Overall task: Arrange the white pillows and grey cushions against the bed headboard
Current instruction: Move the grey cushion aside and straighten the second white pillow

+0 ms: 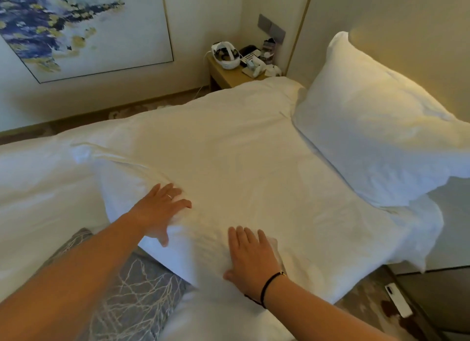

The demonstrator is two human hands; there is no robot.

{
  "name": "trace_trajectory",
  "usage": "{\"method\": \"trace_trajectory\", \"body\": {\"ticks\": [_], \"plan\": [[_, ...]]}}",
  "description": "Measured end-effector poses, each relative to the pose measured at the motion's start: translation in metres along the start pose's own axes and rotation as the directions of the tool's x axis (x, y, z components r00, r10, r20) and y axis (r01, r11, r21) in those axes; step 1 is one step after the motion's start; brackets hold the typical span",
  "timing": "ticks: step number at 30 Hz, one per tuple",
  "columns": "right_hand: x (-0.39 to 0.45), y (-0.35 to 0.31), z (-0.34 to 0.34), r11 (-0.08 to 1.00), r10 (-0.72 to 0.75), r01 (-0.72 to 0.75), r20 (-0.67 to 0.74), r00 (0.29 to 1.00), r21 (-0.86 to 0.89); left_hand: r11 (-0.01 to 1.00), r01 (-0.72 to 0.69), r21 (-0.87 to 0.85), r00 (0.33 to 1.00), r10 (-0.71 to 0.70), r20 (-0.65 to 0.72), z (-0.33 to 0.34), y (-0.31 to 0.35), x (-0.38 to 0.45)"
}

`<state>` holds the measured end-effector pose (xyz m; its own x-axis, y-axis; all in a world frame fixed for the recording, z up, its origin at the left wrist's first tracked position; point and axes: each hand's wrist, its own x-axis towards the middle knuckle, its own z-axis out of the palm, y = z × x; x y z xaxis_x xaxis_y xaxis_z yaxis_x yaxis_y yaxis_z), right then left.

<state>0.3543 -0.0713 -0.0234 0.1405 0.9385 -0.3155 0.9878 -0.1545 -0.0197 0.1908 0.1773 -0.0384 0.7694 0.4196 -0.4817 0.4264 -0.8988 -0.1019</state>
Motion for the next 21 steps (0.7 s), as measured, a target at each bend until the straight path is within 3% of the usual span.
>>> {"method": "trace_trajectory", "body": {"ticks": [5,8,16,21], "plan": [[0.017,-0.023,0.006,0.955,0.188,-0.192,0.042,0.981,0.226,0.993,-0.012,-0.117,0.998,0.004,-0.063,0.017,-0.025,0.001],[0.016,-0.023,0.014,0.93,0.268,-0.272,0.051,0.962,0.247,0.992,0.006,-0.123,0.996,-0.017,-0.089,0.024,-0.023,-0.001],[0.01,-0.015,0.033,0.935,0.237,-0.236,0.029,0.971,0.264,0.998,0.067,-0.005,0.979,-0.067,-0.193,0.028,0.002,-0.011],[0.002,0.007,0.019,0.908,0.262,-0.227,-0.054,0.964,0.353,0.992,0.094,-0.079,0.952,-0.113,-0.284,0.004,0.008,-0.016]]}}
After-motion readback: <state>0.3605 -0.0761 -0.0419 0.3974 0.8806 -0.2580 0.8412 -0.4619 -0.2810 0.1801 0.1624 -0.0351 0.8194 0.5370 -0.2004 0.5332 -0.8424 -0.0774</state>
